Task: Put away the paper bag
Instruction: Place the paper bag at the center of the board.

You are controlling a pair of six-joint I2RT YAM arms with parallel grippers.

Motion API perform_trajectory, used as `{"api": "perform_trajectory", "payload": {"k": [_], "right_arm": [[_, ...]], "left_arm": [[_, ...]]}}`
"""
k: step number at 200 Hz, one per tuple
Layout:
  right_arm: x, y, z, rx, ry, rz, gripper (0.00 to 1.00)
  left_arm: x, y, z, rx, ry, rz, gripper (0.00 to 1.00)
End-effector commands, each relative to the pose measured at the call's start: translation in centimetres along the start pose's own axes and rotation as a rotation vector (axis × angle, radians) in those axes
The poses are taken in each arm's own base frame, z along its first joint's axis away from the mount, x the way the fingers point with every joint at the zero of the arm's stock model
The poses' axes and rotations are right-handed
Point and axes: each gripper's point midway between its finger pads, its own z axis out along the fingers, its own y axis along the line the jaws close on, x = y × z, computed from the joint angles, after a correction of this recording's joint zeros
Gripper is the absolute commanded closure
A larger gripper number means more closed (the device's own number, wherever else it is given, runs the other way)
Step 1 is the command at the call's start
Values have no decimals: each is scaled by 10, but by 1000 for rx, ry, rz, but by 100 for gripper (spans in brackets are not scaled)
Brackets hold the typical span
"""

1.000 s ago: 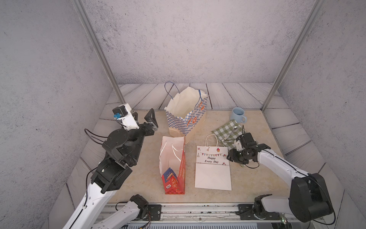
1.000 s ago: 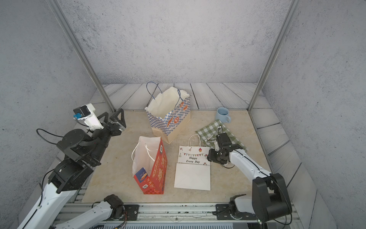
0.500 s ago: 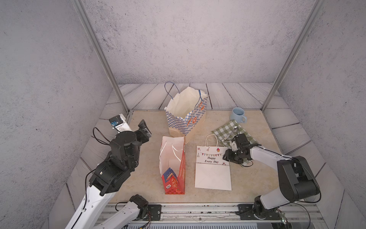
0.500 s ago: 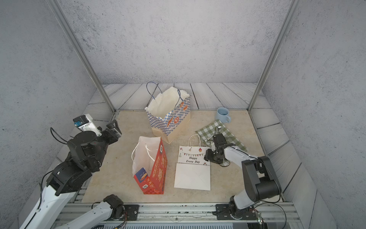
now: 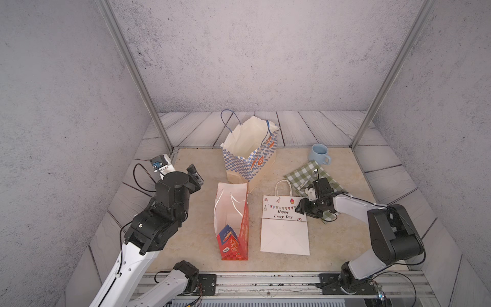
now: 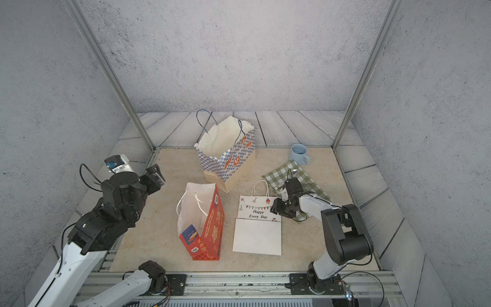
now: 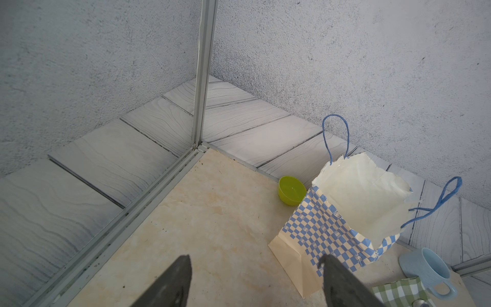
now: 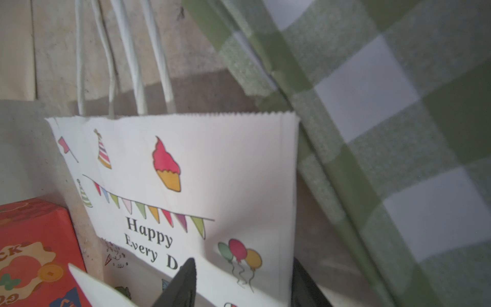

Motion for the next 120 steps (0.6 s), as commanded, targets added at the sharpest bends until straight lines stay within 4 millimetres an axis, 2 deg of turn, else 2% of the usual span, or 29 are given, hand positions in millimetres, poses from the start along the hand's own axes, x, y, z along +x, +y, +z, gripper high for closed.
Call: {"api": "perform_trajectory", "payload": {"k": [1, 69, 120], "right_arm": [[-6, 12, -2, -40, -1, -7, 45], [-12, 14, -8, -21, -15, -23, 45], [-18, 9, -30, 50, -66, -47, 45]], "left_arm": [[-5, 2, -4, 0, 8, -19, 21], [-1, 2, 0, -2, 33, -23, 21], [0, 3, 2, -3, 41, -25, 21]]}}
